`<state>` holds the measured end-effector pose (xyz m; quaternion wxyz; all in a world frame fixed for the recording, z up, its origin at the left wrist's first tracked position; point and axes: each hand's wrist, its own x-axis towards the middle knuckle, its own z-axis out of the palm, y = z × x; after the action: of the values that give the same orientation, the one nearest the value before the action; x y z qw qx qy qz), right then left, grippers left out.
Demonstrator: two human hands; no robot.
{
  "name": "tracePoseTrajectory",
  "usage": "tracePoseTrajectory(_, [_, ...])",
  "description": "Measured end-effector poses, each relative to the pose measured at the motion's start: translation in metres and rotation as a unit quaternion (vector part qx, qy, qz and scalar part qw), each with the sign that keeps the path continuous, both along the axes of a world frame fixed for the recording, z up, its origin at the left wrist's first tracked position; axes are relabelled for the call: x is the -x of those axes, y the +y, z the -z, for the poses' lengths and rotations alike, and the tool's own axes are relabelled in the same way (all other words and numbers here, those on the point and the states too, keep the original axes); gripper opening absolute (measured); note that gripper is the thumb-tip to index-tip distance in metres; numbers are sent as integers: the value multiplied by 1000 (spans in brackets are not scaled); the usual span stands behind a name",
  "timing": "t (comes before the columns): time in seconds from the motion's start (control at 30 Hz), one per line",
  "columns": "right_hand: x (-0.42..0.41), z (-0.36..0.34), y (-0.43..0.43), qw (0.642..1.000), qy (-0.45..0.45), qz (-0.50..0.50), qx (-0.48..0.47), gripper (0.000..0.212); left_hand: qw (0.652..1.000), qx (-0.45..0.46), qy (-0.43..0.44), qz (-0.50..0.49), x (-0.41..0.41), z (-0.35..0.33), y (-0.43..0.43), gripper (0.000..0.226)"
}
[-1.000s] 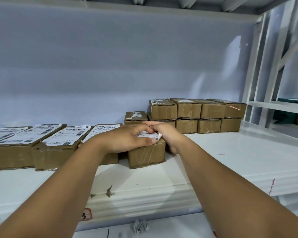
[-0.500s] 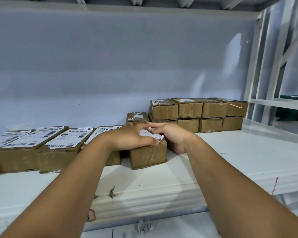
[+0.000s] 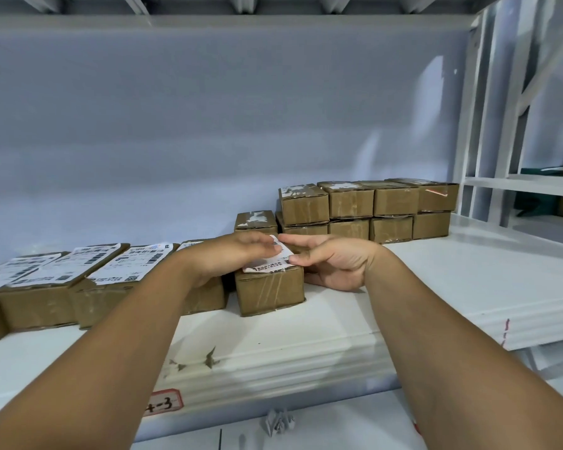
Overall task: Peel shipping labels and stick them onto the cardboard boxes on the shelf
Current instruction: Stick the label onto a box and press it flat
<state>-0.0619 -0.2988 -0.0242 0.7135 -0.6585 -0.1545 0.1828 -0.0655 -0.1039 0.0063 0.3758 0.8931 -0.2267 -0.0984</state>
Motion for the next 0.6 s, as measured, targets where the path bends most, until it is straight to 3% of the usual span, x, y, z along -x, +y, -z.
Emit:
tracePoseTrajectory(0.13, [3, 0, 13, 998, -49, -17, 20, 36, 995, 96, 11, -4, -3, 0, 6, 31])
tracePoseTrajectory(0.27, [2, 2, 18, 998, -58, -13, 18, 35, 974, 224, 32, -17, -10, 1, 15, 51])
tracePoseTrajectory(0.4, [-6, 6, 20, 996, -68, 26, 41, 41, 991, 132, -31, 13, -15, 5, 17, 73])
tracePoseTrajectory(0.5, [-16, 9, 25, 982, -96, 121, 109, 44, 994, 82, -71, 23, -12, 6, 14, 59])
tracePoseTrajectory(0.6, [-17, 10, 30, 965, -139, 155, 158, 50, 976, -77, -203, 16, -13, 5, 12, 33])
